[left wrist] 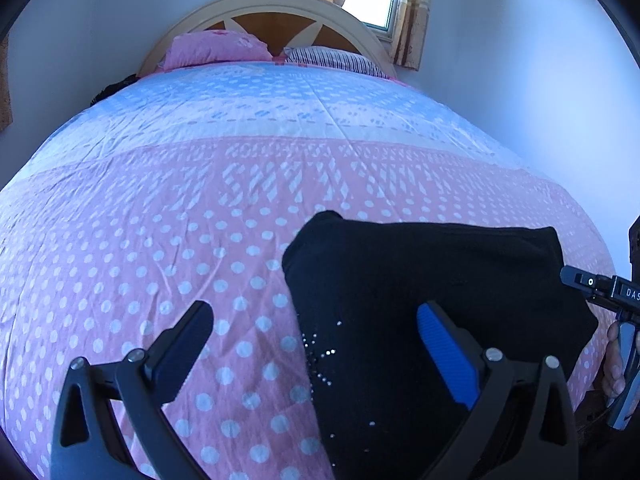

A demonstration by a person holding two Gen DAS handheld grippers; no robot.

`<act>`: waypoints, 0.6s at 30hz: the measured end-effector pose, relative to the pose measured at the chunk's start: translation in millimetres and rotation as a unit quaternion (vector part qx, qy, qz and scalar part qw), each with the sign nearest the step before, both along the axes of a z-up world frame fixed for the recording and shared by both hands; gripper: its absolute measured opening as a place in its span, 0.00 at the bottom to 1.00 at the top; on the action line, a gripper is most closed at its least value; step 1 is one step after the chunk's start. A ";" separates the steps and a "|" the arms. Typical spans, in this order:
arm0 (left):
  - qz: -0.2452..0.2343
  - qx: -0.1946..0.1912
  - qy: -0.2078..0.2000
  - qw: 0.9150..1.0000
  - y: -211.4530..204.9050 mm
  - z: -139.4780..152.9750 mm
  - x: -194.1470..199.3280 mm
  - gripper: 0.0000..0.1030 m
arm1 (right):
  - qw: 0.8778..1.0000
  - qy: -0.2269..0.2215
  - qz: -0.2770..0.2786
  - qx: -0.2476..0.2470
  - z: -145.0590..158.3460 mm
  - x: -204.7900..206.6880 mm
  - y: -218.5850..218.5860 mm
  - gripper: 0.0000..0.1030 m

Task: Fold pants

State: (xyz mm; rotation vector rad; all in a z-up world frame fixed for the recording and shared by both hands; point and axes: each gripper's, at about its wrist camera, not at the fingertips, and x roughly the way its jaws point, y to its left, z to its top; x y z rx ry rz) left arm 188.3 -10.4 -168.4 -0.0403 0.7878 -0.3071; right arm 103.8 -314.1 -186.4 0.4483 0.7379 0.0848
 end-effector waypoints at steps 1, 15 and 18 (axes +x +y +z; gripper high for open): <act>-0.002 0.001 0.003 1.000 0.1 -0.6 1.0 1.00 | 1.000 0.000 0.003 0.004 -1.2 0.9 0.4 0.55; -0.076 -0.104 0.044 0.991 7.7 -5.7 3.3 0.41 | 0.999 -0.006 0.035 0.028 -4.2 -3.7 19.5 0.26; -0.067 -0.112 0.046 0.990 10.9 1.0 0.3 0.29 | 0.999 -0.018 0.035 0.020 4.7 -8.0 24.5 0.24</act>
